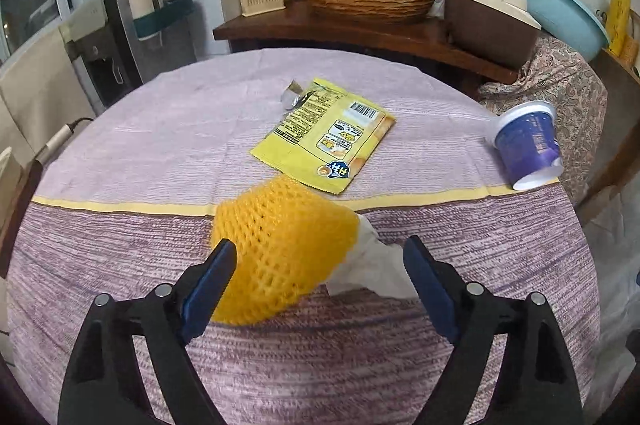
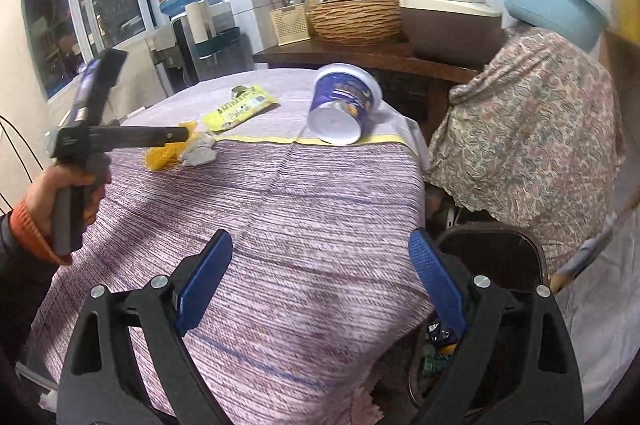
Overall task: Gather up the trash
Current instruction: 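Grasp the yellow mesh net with the left gripper while the right gripper grasps the blue yogurt cup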
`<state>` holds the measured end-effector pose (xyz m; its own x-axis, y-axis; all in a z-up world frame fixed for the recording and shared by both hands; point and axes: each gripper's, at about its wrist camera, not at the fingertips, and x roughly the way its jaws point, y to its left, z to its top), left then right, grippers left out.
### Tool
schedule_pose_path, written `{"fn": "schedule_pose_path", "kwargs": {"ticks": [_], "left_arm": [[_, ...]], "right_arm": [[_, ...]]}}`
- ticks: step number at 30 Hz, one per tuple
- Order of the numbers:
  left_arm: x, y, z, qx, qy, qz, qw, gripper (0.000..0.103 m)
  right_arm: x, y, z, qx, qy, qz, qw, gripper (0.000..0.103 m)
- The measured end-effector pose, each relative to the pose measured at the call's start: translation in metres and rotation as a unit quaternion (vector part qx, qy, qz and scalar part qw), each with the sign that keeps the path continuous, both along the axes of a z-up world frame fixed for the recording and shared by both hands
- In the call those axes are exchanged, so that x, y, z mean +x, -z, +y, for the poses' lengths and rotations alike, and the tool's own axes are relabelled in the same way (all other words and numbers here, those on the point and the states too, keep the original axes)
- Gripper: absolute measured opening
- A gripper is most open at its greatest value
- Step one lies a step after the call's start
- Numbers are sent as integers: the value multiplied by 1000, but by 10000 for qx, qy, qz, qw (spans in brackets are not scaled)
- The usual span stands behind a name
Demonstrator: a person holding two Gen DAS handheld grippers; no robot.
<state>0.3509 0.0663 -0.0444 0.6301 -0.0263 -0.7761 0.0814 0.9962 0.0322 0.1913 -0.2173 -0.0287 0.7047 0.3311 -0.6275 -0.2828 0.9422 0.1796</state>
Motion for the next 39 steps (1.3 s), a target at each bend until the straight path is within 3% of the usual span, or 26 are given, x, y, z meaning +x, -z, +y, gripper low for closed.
{"fn": "schedule_pose_path", "kwargs": {"ticks": [2, 5, 10, 12, 20, 29, 39], "left_arm": [[7, 6, -1, 78, 74, 55, 9999, 81], [13, 11, 2, 135, 23, 65, 9999, 64], [10, 10, 36, -644, -269, 132, 9975, 24], [8, 6, 47, -793, -359, 99, 9962, 19], [-12, -17, 70, -1111, -447, -227, 9925, 17], [-17, -17, 74, -1287, -331, -273, 9908, 17], [-18, -7, 73, -1324, -245, -193, 9907, 17]], "right_arm": [[6, -1, 6, -58, -40, 4, 10000, 89], [16, -2, 14, -106, -90, 19, 9999, 89], [43, -6, 26, -50, -190, 202, 9996, 89], [57, -6, 28, 32, -217, 331, 9992, 89], [133, -14, 27, 818, 55, 929, 9923, 89], [213, -2, 36, 463, 685, 1429, 9863, 89], [239, 27, 43, 161, 858, 1719, 9812, 89]]}}
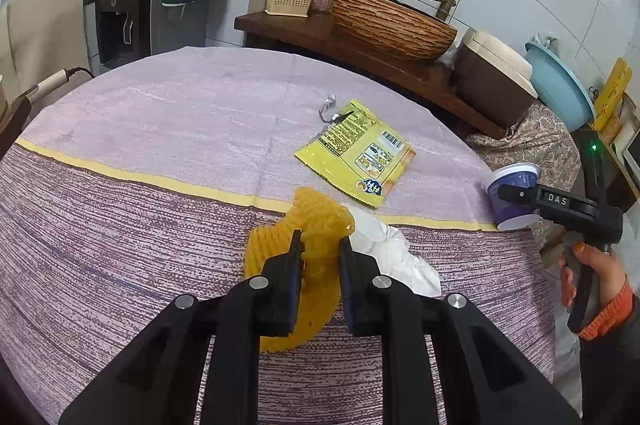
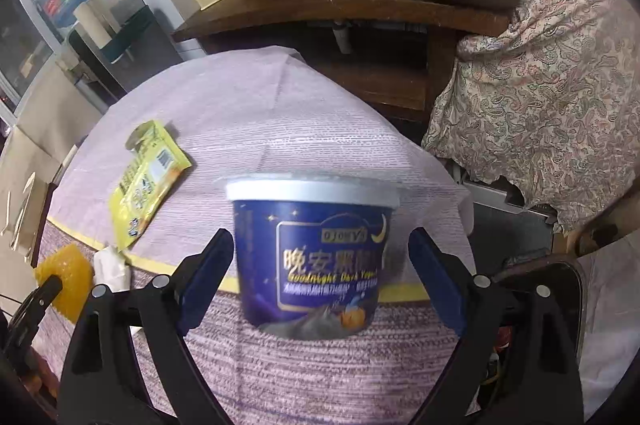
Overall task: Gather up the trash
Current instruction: 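Grasp the yellow mesh net with the left gripper while the right gripper grasps the blue yogurt cup, then carry the yellow net and yogurt cup to the black bin and release both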
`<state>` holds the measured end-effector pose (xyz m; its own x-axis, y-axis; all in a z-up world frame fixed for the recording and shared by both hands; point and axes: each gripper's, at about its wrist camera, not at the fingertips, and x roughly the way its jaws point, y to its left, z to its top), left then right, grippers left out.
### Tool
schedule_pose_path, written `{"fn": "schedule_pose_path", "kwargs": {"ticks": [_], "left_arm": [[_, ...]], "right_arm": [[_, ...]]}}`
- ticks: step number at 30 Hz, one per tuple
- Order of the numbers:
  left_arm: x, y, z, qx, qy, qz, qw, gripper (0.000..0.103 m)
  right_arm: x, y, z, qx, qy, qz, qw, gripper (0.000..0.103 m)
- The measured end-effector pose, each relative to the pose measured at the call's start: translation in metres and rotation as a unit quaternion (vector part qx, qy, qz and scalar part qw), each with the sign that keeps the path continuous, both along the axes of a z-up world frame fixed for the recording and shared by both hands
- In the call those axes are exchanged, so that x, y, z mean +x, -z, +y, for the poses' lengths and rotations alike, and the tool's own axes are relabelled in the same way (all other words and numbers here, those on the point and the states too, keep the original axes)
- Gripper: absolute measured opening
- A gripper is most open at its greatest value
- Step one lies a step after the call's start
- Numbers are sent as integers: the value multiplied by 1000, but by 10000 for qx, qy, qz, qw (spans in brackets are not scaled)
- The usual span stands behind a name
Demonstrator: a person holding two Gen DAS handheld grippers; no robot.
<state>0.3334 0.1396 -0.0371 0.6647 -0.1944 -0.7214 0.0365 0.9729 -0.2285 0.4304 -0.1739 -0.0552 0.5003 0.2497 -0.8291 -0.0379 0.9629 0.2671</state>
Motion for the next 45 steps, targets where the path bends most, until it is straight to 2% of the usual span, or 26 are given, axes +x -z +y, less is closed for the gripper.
{"fn": "schedule_pose_path", "kwargs": {"ticks": [2, 6, 16, 22, 29, 33, 38, 45], "left_arm": [[0, 1, 1, -29, -6, 14, 10000, 17], [-2, 0, 2, -43, -10, -5, 10000, 17], [-22, -17, -5, -223, 32, -209, 9995, 17], [-45, -37, -31, -399, 308, -424, 9978, 17], [-75, -50, -108, -562, 1029, -560, 9915, 17], [-87, -49, -161, -675, 1495, -513, 9851, 17], [-105, -43, -241, -808, 2242, -357, 9705, 17], [-120, -16, -345, -646, 3001, -77, 9517, 17]], "right_arm": [[3, 4, 1, -55, 0, -4, 10000, 86], [5, 10, -1, 52, 13, -13, 10000, 72], [-27, -14, -6, -66, -239, -729, 9970, 71], [-77, -36, -23, 63, -422, -1187, 9920, 71], [-150, -48, -58, 256, -497, -1506, 9870, 71], [-196, -51, -92, 307, -323, -1673, 9849, 71], [-249, -44, -142, -46, 116, -1808, 9834, 71], [-302, -14, -214, -369, 888, -1602, 9824, 71]]}}
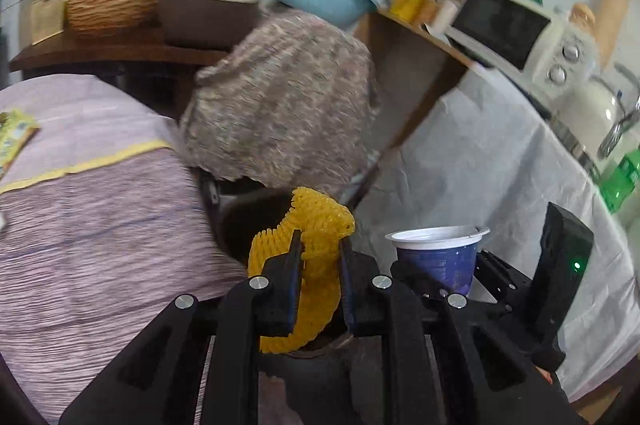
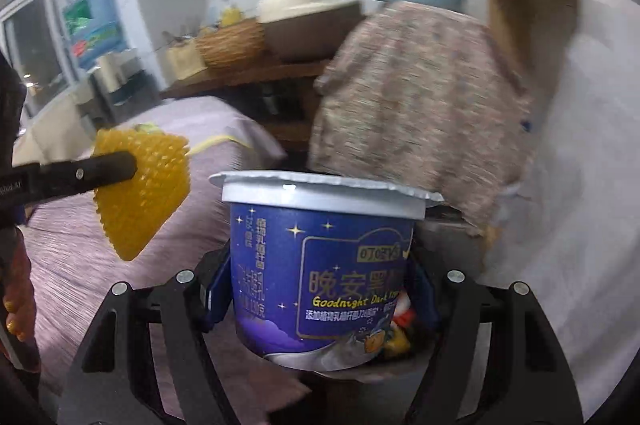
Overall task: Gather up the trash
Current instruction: 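Carry the yellow net and yogurt cup to the black bin and release both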
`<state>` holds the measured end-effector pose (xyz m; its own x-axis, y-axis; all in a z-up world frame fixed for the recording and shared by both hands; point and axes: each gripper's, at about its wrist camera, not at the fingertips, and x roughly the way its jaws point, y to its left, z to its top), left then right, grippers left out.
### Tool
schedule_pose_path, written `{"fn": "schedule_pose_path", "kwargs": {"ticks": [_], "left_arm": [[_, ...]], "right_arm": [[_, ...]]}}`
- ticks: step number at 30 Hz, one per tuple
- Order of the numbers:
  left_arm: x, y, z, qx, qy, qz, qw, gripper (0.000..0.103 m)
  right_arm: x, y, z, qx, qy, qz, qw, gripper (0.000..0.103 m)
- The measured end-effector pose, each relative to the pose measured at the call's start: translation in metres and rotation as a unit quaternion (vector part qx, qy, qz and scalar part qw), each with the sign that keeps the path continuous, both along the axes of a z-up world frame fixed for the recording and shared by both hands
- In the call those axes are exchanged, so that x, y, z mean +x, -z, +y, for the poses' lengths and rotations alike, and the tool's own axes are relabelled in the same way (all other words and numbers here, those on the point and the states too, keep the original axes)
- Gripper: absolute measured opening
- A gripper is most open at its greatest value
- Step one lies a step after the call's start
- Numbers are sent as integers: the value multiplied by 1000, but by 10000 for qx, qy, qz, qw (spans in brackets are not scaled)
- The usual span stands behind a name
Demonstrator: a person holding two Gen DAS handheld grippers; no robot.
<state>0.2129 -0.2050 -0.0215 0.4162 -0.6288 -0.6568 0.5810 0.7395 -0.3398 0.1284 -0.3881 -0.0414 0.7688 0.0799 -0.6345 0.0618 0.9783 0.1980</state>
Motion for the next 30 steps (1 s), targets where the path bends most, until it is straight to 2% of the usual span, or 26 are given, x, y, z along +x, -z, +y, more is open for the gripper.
{"fn": "schedule_pose_path", "kwargs": {"ticks": [7, 14, 16, 17, 19, 21, 25, 30], "left_arm": [[11, 64, -71, 458, 280, 614, 9967, 17], [28, 107, -103, 685, 345, 1111, 9909, 18], [30, 114, -106, 674, 329, 1225, 9896, 32], [30, 115, -105, 677, 316, 1247, 9894, 37], [28, 116, -105, 672, 293, 1229, 9897, 57], [25, 113, -104, 670, 291, 1167, 9905, 65], [18, 99, -101, 740, 396, 995, 9915, 66], [8, 72, -87, 809, 288, 397, 9955, 75]], "right_arm": [[-30, 35, -37, -80, 450, 224, 9987, 71], [-41, 58, -59, 20, 719, 327, 9969, 71], [-41, 65, -63, 49, 776, 383, 9962, 71], [-42, 69, -66, 68, 805, 411, 9959, 71], [-42, 75, -68, 88, 838, 452, 9954, 71], [-41, 80, -71, 101, 867, 478, 9950, 71], [-37, 91, -74, 135, 890, 551, 9944, 71], [-19, 105, -68, 199, 751, 651, 9948, 71]]}}
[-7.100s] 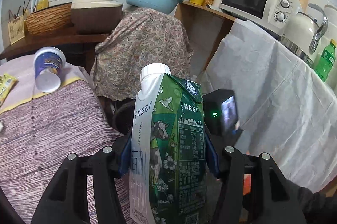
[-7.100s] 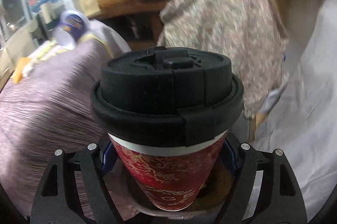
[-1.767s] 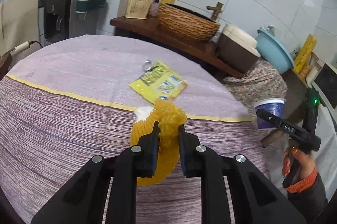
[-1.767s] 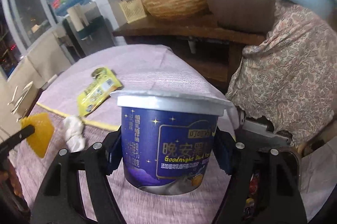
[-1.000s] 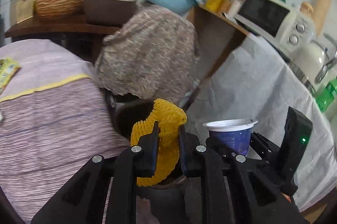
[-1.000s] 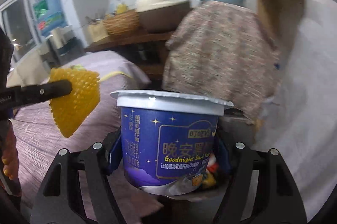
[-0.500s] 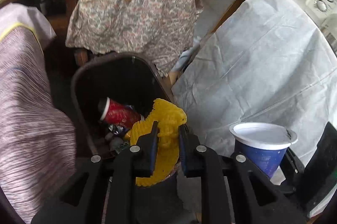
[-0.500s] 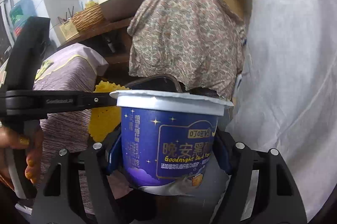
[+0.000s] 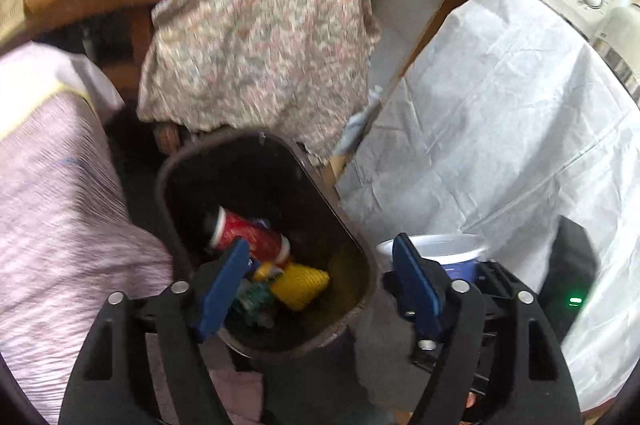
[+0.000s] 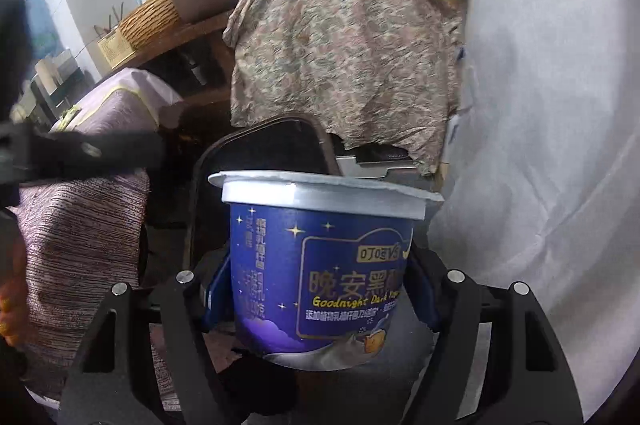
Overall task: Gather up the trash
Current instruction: 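Carry the yellow net and yogurt cup to the black bin and release both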
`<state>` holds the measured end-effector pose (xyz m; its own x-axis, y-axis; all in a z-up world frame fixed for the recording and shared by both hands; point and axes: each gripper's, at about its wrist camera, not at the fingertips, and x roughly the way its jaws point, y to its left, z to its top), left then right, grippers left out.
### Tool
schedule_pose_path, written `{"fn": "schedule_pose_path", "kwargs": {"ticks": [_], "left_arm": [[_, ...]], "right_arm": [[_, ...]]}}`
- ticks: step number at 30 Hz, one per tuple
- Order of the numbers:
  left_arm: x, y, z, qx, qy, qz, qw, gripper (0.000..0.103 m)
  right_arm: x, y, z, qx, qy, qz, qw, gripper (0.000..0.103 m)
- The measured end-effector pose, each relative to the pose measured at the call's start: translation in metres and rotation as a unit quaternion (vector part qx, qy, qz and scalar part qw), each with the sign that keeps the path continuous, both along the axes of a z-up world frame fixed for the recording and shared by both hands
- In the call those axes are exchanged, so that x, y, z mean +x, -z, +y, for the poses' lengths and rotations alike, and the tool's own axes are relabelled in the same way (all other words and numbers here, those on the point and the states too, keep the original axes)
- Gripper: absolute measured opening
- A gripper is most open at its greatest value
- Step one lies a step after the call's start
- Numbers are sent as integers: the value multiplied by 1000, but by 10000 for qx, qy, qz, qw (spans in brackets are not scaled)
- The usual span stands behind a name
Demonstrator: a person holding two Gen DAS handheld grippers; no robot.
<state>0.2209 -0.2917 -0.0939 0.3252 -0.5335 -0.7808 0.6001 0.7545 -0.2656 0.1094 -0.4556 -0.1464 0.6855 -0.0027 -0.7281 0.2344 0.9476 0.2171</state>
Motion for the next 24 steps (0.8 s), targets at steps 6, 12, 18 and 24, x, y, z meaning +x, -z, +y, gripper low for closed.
{"fn": "schedule_pose_path", "kwargs": {"ticks": [6, 12, 18, 24], "left_arm": [[0, -20, 20, -68, -90, -105, 9999, 77], [-1, -32, 42, -52, -203, -243, 9995, 79], [2, -40, 64, -33, -377, -322, 9988, 79], [4, -45, 80, -56, -489, -348, 9982, 82]], "right_arm": [[35, 19, 32, -50, -532, 145, 9985, 71], [68, 43, 56, -66, -771, 443, 9960, 71], [82, 60, 61, -137, -702, 702, 9950, 74], [87, 71, 63, -223, -608, 859, 9942, 83]]}}
